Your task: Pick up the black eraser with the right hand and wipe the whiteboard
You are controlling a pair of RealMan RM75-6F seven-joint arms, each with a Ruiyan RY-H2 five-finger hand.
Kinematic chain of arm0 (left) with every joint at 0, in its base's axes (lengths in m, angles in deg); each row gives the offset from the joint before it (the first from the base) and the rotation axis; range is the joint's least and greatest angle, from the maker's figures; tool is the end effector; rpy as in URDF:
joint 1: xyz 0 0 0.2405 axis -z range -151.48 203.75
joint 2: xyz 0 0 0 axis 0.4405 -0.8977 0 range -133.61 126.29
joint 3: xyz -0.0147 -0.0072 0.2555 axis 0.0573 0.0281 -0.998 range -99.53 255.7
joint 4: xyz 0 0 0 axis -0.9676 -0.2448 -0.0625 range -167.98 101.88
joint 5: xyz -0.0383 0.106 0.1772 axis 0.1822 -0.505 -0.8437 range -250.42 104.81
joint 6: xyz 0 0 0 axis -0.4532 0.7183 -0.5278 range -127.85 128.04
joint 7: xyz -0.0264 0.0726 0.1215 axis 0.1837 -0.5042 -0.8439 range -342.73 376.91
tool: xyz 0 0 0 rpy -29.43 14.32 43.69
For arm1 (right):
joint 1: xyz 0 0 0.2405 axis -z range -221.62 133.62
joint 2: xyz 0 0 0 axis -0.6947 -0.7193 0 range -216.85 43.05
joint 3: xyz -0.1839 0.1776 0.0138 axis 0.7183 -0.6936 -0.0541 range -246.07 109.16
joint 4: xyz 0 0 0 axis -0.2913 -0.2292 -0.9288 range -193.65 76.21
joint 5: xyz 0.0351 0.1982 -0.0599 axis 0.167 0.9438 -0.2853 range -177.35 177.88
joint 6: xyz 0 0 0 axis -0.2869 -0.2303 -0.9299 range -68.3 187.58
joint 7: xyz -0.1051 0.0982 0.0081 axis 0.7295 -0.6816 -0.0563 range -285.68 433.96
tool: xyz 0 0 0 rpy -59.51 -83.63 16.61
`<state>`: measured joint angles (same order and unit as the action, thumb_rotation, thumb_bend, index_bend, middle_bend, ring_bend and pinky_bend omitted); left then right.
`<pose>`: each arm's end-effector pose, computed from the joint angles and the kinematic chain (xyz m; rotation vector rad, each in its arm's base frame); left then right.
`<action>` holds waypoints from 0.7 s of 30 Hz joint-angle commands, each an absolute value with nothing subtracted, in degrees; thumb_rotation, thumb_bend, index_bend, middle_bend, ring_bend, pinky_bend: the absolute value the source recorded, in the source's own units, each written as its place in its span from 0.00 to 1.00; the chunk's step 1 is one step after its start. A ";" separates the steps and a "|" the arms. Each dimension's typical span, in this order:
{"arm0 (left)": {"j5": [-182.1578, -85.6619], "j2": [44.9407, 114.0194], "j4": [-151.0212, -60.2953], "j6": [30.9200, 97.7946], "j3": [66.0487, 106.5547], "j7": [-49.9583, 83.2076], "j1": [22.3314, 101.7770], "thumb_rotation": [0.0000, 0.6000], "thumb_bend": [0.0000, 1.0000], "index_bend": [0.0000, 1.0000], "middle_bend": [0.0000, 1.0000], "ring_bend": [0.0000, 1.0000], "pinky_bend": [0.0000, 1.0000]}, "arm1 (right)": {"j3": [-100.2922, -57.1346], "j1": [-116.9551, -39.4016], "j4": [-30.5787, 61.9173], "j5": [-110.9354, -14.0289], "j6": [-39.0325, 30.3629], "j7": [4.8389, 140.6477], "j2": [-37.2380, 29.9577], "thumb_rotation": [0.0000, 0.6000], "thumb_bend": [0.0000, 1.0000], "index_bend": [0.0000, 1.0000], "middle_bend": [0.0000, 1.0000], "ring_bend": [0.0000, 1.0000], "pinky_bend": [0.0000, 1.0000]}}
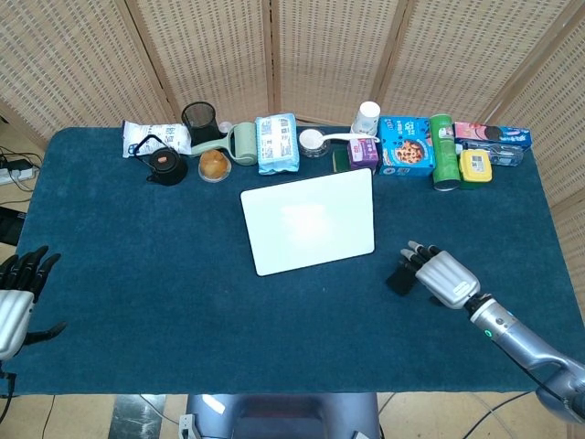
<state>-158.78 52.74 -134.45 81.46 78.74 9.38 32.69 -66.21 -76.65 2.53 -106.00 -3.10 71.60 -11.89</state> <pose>-0.2905 0.1790 0.1729 -1.5027 -0.8700 -0.7825 -0.2873 -0.3179 0.0780 2.1777 -0.3683 0.6504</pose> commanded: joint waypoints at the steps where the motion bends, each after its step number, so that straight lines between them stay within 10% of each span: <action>1: -158.77 52.70 -134.36 81.34 78.76 9.52 32.78 1.00 0.11 0.00 0.00 0.00 0.00 | -65.98 -77.47 2.22 -105.21 -1.90 72.46 -10.89 1.00 0.11 0.21 0.20 0.16 0.38; 21: -158.90 52.34 -134.17 81.70 78.70 10.76 32.61 1.00 0.11 0.00 0.00 0.00 0.00 | -64.75 -82.41 -1.73 -103.00 4.29 76.87 -6.25 1.00 0.13 0.25 0.28 0.22 0.43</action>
